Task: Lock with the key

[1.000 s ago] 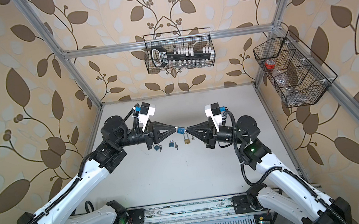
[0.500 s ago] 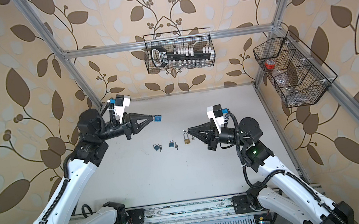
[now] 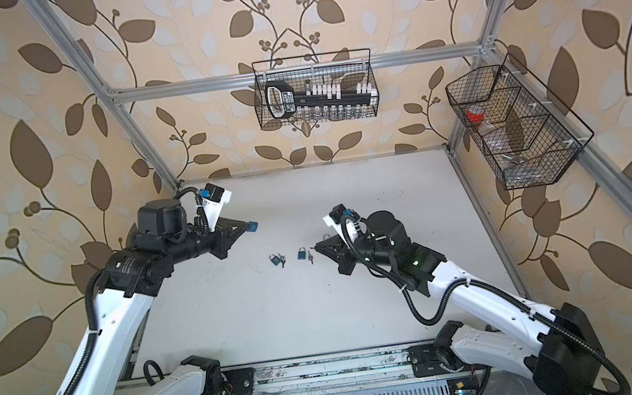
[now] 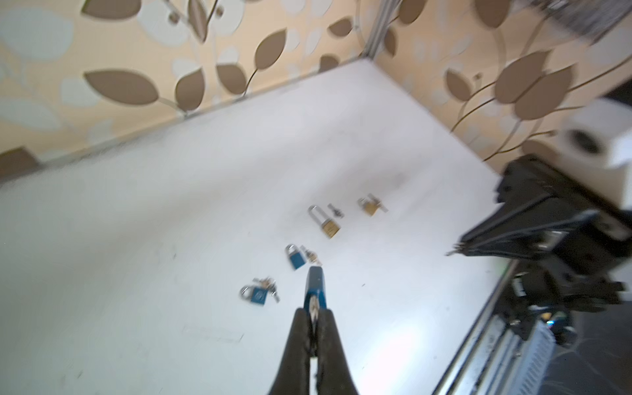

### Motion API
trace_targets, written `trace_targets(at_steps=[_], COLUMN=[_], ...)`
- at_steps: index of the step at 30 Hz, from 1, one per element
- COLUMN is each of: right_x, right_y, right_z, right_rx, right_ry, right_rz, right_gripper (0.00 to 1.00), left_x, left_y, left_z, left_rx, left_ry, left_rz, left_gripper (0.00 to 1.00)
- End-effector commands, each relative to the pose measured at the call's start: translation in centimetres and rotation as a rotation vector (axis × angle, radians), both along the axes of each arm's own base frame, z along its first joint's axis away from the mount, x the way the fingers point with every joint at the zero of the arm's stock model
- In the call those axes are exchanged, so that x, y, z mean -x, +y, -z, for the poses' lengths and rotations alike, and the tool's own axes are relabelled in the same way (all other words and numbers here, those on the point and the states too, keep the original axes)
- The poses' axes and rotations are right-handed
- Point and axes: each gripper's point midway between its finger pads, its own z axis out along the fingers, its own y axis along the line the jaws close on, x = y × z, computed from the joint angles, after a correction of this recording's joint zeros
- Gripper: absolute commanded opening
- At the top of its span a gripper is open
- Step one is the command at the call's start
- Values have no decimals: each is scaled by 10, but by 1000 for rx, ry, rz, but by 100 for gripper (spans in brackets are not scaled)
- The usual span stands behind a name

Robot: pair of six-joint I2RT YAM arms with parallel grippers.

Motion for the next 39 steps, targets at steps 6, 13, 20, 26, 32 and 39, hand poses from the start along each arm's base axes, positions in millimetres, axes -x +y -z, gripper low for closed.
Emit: trace_targets(at_steps=[6, 13, 20, 26, 32, 39], right_x=[-1, -2, 16, 22, 24, 25], right_y=[15, 28, 41, 41, 39, 39], right_z=[12, 52, 71, 76, 78, 83], right_rx=[15, 199, 203, 229, 240, 247], right_ry=[-10, -78, -53, -47, -45, -35], right_rz=[-27, -7, -57, -77, -75, -78], right_gripper=[0, 0, 0, 0, 0, 0], left_x=[4, 6, 3, -14, -22, -31], left_y=[36, 35, 53, 67, 67, 65], left_z=[110, 156, 200, 213, 224, 235], left_rx=[-436, -429, -440, -400, -344, -325], left_ry=[122, 286, 461, 504, 536, 551], left_rz=[137, 274, 354, 359, 406, 448], left_gripper=[0, 0, 0, 0, 0, 0])
